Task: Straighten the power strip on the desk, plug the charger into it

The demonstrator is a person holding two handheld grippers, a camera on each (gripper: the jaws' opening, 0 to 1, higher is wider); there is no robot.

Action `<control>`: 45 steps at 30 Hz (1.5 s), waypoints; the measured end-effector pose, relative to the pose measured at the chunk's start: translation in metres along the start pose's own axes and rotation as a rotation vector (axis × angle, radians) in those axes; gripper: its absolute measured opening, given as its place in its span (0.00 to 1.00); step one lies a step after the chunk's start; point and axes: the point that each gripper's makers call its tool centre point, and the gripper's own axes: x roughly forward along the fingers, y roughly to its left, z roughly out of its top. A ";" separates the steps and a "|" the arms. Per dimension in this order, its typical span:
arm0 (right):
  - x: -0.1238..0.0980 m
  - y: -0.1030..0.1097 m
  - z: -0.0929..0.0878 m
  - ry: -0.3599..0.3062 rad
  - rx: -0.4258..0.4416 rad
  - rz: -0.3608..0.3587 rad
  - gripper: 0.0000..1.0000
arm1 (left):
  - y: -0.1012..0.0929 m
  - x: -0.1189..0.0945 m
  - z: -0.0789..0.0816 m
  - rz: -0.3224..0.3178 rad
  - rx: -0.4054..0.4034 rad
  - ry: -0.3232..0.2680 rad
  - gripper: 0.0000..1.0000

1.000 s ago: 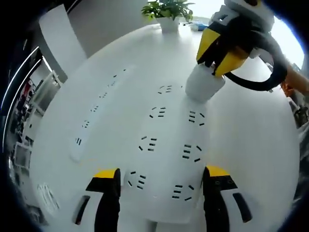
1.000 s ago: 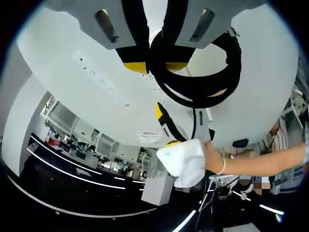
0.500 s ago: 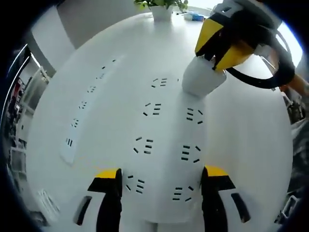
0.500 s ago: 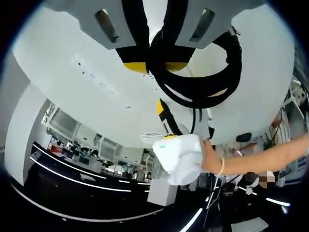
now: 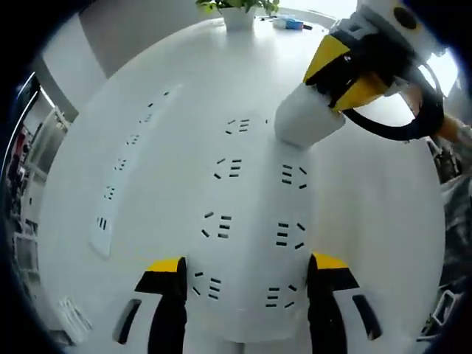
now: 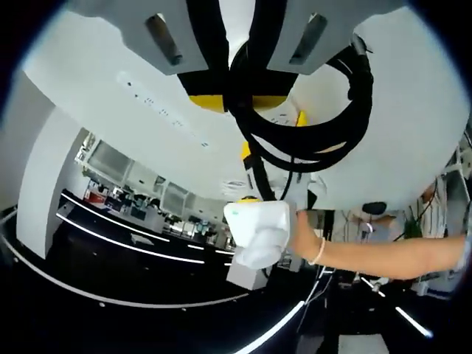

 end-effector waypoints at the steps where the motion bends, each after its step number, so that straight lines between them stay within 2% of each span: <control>1: 0.002 -0.002 0.000 0.005 0.023 0.004 0.05 | 0.000 0.000 0.000 -0.001 0.001 0.001 0.65; 3: 0.004 -0.006 0.001 -0.005 0.058 0.006 0.05 | 0.002 0.000 0.001 -0.004 0.003 0.004 0.65; 5: 0.001 -0.004 -0.001 -0.011 0.051 0.010 0.05 | 0.006 0.000 0.002 -0.005 0.005 0.005 0.65; 6: -0.002 0.000 -0.001 -0.029 -0.008 -0.001 0.05 | 0.006 0.000 0.002 -0.006 0.006 0.003 0.65; 7: -0.003 0.001 -0.002 -0.038 -0.018 -0.030 0.05 | 0.006 0.000 0.002 -0.007 0.007 0.001 0.65; 8: -0.003 0.003 -0.002 -0.040 -0.033 -0.020 0.05 | 0.005 0.000 0.002 -0.007 0.009 0.000 0.65; 10: 0.004 -0.008 0.001 -0.006 0.048 -0.041 0.05 | 0.007 -0.001 0.002 -0.009 0.011 -0.003 0.65; 12: 0.009 -0.015 0.002 0.012 0.086 -0.065 0.05 | 0.008 -0.001 0.002 -0.010 0.012 -0.003 0.65; 17: -0.001 -0.005 -0.001 -0.038 0.021 -0.064 0.04 | 0.006 -0.001 0.002 -0.008 0.013 -0.015 0.65; 21: 0.009 -0.017 0.002 -0.019 0.110 -0.075 0.05 | 0.004 -0.001 0.002 -0.006 0.013 -0.025 0.65; 24: 0.000 -0.010 0.000 -0.076 0.071 -0.102 0.04 | 0.004 -0.001 0.002 -0.003 0.011 -0.035 0.65; 25: -0.003 -0.004 0.000 -0.115 0.012 -0.085 0.05 | 0.004 -0.001 0.002 -0.002 0.010 -0.040 0.65; 26: -0.004 -0.005 -0.002 -0.128 0.026 -0.102 0.05 | 0.003 -0.001 0.001 -0.002 0.011 -0.045 0.65; 30: 0.008 -0.017 0.004 -0.092 0.102 -0.104 0.05 | 0.001 0.000 0.002 -0.002 0.013 -0.047 0.65; 33: 0.000 -0.009 0.000 -0.125 0.082 -0.110 0.05 | 0.003 -0.001 0.002 -0.001 0.012 -0.038 0.65; 35: -0.004 -0.004 0.002 -0.173 -0.006 -0.110 0.05 | 0.003 -0.002 0.002 -0.002 0.014 -0.039 0.65; 38: 0.003 -0.010 0.005 -0.132 0.054 -0.117 0.05 | 0.002 -0.001 0.002 -0.005 0.017 -0.034 0.65; 40: 0.000 -0.009 0.002 -0.145 0.059 -0.121 0.05 | 0.002 -0.001 0.003 -0.004 0.019 -0.023 0.65; 42: -0.005 -0.005 0.003 -0.185 0.013 -0.125 0.05 | 0.001 -0.001 0.002 -0.004 0.019 -0.019 0.65; 45: -0.002 -0.007 0.004 -0.156 0.050 -0.107 0.05 | 0.000 -0.001 0.002 -0.007 0.020 -0.022 0.65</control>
